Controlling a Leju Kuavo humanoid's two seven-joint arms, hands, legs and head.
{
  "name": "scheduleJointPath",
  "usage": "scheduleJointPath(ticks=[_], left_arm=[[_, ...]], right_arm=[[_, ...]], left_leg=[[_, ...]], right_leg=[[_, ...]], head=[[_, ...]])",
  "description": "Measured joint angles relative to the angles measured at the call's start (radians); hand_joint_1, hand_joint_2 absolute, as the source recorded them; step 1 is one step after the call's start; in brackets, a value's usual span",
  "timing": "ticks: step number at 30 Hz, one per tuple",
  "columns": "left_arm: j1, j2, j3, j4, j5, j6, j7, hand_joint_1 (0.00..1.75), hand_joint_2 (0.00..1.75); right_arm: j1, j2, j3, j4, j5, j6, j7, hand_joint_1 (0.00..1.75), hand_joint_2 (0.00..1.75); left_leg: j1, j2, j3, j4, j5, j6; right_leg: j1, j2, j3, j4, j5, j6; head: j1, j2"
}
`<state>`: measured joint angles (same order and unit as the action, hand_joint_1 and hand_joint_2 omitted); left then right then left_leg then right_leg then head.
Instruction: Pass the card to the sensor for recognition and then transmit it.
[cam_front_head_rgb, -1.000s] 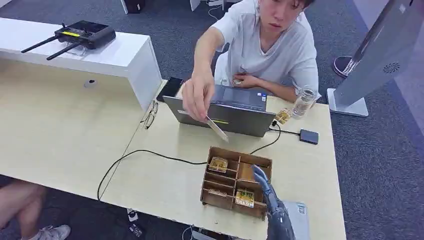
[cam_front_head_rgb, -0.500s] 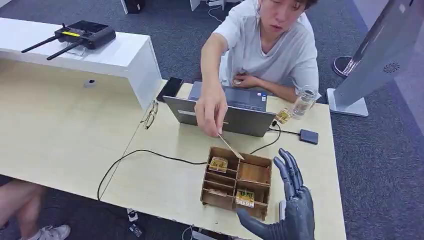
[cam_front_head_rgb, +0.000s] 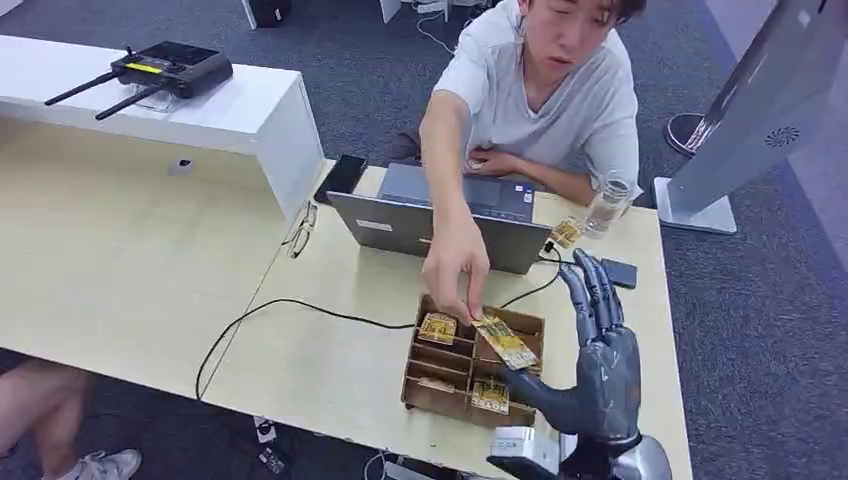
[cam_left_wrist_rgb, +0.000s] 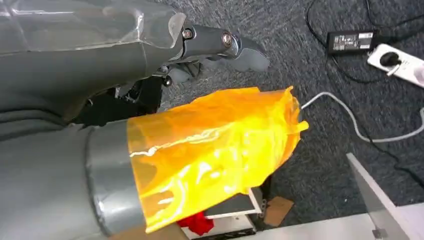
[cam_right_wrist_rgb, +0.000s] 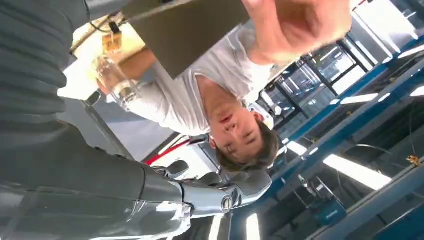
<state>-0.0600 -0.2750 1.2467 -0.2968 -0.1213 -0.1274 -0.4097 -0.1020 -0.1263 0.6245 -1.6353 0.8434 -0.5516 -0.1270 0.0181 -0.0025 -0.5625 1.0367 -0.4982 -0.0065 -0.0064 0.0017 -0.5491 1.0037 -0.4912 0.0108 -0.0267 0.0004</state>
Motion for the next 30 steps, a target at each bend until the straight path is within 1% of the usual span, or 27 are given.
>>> scheduleJointPath(ticks=[6,7,8,10,12,13,19,20,25,28,30], left_arm=[[-0.001,0.004,-0.006,0.009,-0.002,0.002,0.000,0.00,0.00],[-0.001,0.005,-0.009,0.010,-0.002,0.002,0.000,0.00,0.00],[-0.001,0.007,-0.011,0.012,-0.002,0.003,0.000,0.00,0.00],[-0.001,0.009,-0.014,0.014,-0.002,0.005,0.000,0.00,0.00],[-0.001,0.009,-0.016,0.014,-0.002,0.006,0.000,0.00,0.00],[-0.001,0.009,-0.016,0.014,-0.002,0.006,0.000,0.00,0.00],[-0.001,0.010,-0.016,0.014,0.000,0.010,0.002,0.00,0.00],[-0.001,0.010,-0.016,0.014,0.000,0.010,0.002,0.00,0.00],[-0.001,0.011,-0.016,0.014,0.002,0.014,0.002,0.00,0.00],[-0.001,0.012,-0.016,0.014,0.003,0.014,0.002,0.00,0.00],[-0.001,0.013,-0.016,0.014,0.003,0.016,0.001,0.00,0.00]], right_arm=[[-0.043,0.000,-0.005,0.046,-0.014,0.009,0.000,0.00,1.75],[-0.046,0.000,-0.005,0.051,-0.015,0.009,0.000,0.59,1.75],[-0.048,0.000,-0.004,0.055,-0.016,0.009,0.000,1.40,1.75],[-0.050,0.000,-0.004,0.062,-0.016,0.008,0.000,1.48,1.75],[-0.050,0.000,-0.004,0.066,-0.017,0.008,0.000,1.48,1.75],[-0.050,0.000,-0.004,0.068,-0.018,0.008,0.000,1.52,1.75],[-0.050,0.000,-0.004,0.070,-0.023,0.007,0.000,1.52,1.75],[-0.050,0.000,-0.004,0.070,-0.024,0.008,0.000,1.55,1.75],[-0.050,0.000,-0.004,0.070,-0.032,0.008,-0.002,1.50,1.75],[-0.050,0.000,-0.004,0.070,-0.036,0.008,-0.002,1.68,1.75],[-0.050,0.000,-0.004,0.070,-0.037,0.008,-0.002,1.75,1.75]], left_leg=[[0.000,0.000,0.000,0.000,0.000,-0.001],[0.000,0.000,0.000,0.000,0.000,-0.001],[0.000,0.000,0.000,0.000,0.000,-0.001],[0.000,0.000,0.000,0.000,0.000,-0.001],[0.000,0.000,0.000,0.000,0.000,-0.001],[0.000,0.000,0.000,0.000,0.000,-0.001],[0.000,0.000,0.000,0.000,0.000,-0.001],[0.000,0.000,0.000,0.000,0.000,-0.001],[0.000,0.000,0.000,0.000,0.001,0.000],[0.000,0.000,0.000,0.000,0.001,0.000],[0.000,0.000,0.000,0.000,0.001,0.000]], right_leg=[[0.000,0.000,0.000,0.000,0.001,0.000],[0.000,0.000,0.000,0.000,0.001,0.000],[0.000,0.000,0.000,0.000,0.001,0.000],[0.000,0.000,0.000,0.000,0.001,0.000],[0.000,0.000,0.000,0.000,0.001,0.000],[0.000,0.000,0.000,0.000,0.001,0.000],[0.000,0.000,0.000,0.000,0.001,0.000],[0.000,0.000,0.000,0.000,0.001,0.000],[0.000,0.000,0.000,0.000,0.001,0.000],[0.000,0.000,0.000,0.000,0.001,0.000],[0.000,0.000,0.000,0.000,0.001,0.000]], head=[[0.000,0.000],[0.000,0.000],[0.000,0.000],[0.000,0.000],[0.000,0.000],[0.000,0.000],[0.000,0.000],[0.000,0.000],[0.000,0.000],[0.000,0.000],[0.000,0.000]])
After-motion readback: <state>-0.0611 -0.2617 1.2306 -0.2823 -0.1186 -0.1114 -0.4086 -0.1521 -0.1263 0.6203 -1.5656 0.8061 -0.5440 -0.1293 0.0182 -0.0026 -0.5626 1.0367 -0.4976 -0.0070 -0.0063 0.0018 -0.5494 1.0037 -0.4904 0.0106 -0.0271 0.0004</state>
